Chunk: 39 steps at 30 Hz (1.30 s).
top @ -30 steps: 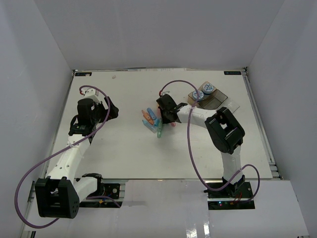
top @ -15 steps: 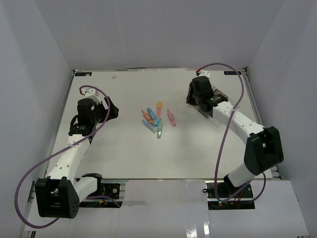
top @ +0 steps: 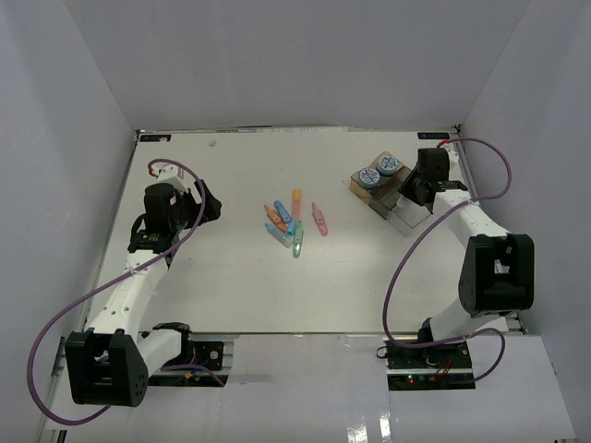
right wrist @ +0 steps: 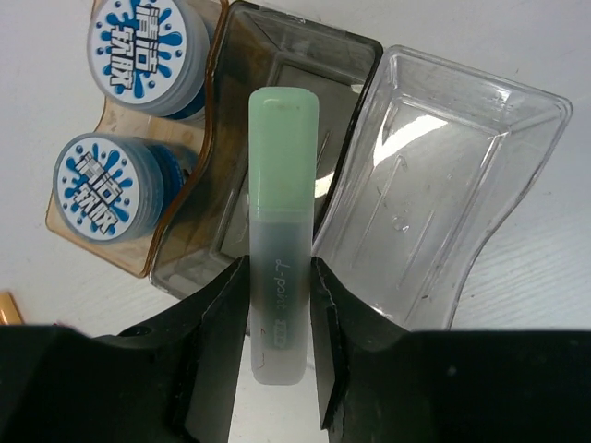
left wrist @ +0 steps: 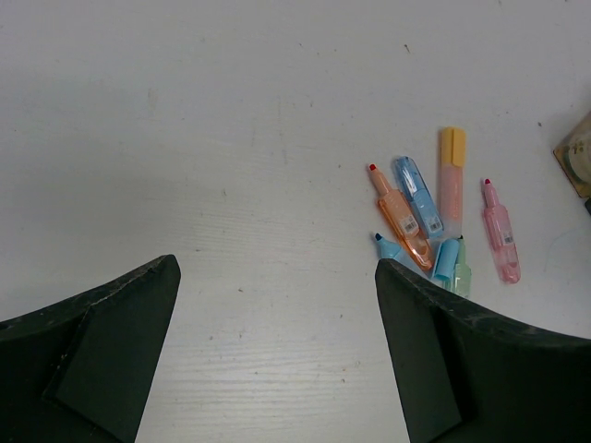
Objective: Sort the stationery into containers
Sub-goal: Place the pen in the storage box, then pick up the pen from the center of the board.
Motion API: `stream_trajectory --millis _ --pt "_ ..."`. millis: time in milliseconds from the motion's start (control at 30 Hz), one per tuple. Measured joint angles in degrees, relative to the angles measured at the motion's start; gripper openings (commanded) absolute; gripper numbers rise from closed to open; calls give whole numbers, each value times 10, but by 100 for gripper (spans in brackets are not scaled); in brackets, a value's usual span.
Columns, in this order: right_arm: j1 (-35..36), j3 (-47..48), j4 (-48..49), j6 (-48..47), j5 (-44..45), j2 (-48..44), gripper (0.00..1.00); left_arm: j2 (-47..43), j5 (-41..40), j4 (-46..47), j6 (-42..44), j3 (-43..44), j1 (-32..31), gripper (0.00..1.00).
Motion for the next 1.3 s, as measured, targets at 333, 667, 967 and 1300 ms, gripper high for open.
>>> stream_trajectory --millis 333,667,967,1300 --pt "-8 47 10 30 -27 88 64 0 0 0 0 0 0 98" --pt "1 54 37 -16 -60 89 66 0 3 0 -3 0 0 98" --pt "177 163 26 -131 -56 103 66 0 4 -2 -4 0 0 98" --pt "316 346 -25 -150 -10 293 63 0 4 -4 -4 0 0 98"
